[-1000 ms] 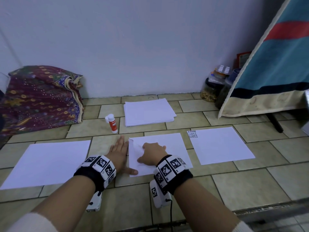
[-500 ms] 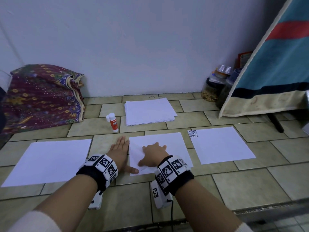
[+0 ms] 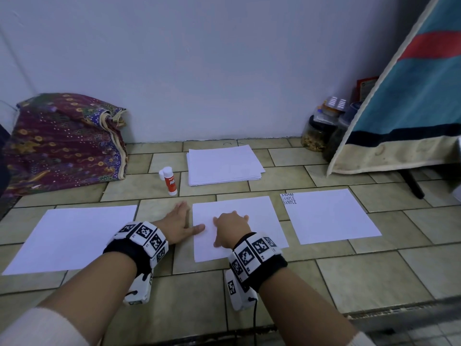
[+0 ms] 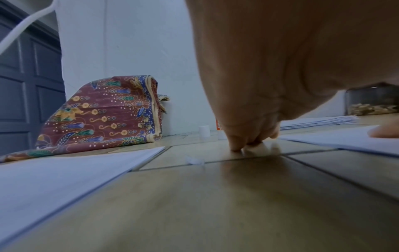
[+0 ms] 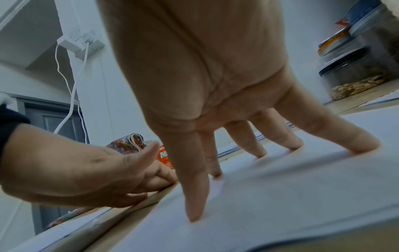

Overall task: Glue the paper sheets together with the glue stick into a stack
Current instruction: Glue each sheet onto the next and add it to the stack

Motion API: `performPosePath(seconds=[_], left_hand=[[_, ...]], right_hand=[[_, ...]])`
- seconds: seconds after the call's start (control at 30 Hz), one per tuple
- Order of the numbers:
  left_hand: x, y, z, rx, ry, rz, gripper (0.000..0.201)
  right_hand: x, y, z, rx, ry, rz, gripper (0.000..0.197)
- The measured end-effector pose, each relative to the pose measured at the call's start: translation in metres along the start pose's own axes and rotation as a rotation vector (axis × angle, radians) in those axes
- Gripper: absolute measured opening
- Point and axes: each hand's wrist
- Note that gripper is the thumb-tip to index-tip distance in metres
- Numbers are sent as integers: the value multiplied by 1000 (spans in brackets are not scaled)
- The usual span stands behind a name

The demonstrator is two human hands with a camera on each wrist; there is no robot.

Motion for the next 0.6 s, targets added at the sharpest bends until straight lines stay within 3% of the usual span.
performPosePath(seconds=[0.1, 0.2, 0.33, 0.6], left_hand=[[0, 0, -4, 29, 55, -64, 100], [-2, 4, -7, -133, 48, -109, 118], [0, 12, -6, -294, -44, -44, 126], [3, 10, -4, -324, -58, -29, 133]], right_hand=[[0, -1, 0, 2, 7, 0, 63], [2, 1, 1, -21, 42, 6, 63], [6, 1, 3, -51, 58, 2, 72], [21, -6, 7, -131, 60, -14, 98]])
Point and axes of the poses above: each hand's wrist, its own x-axis away from the middle knuckle, its own z-axis out of the back of the hand, y = z × x, and after that the axes turned 8 degrees about z, right-handed
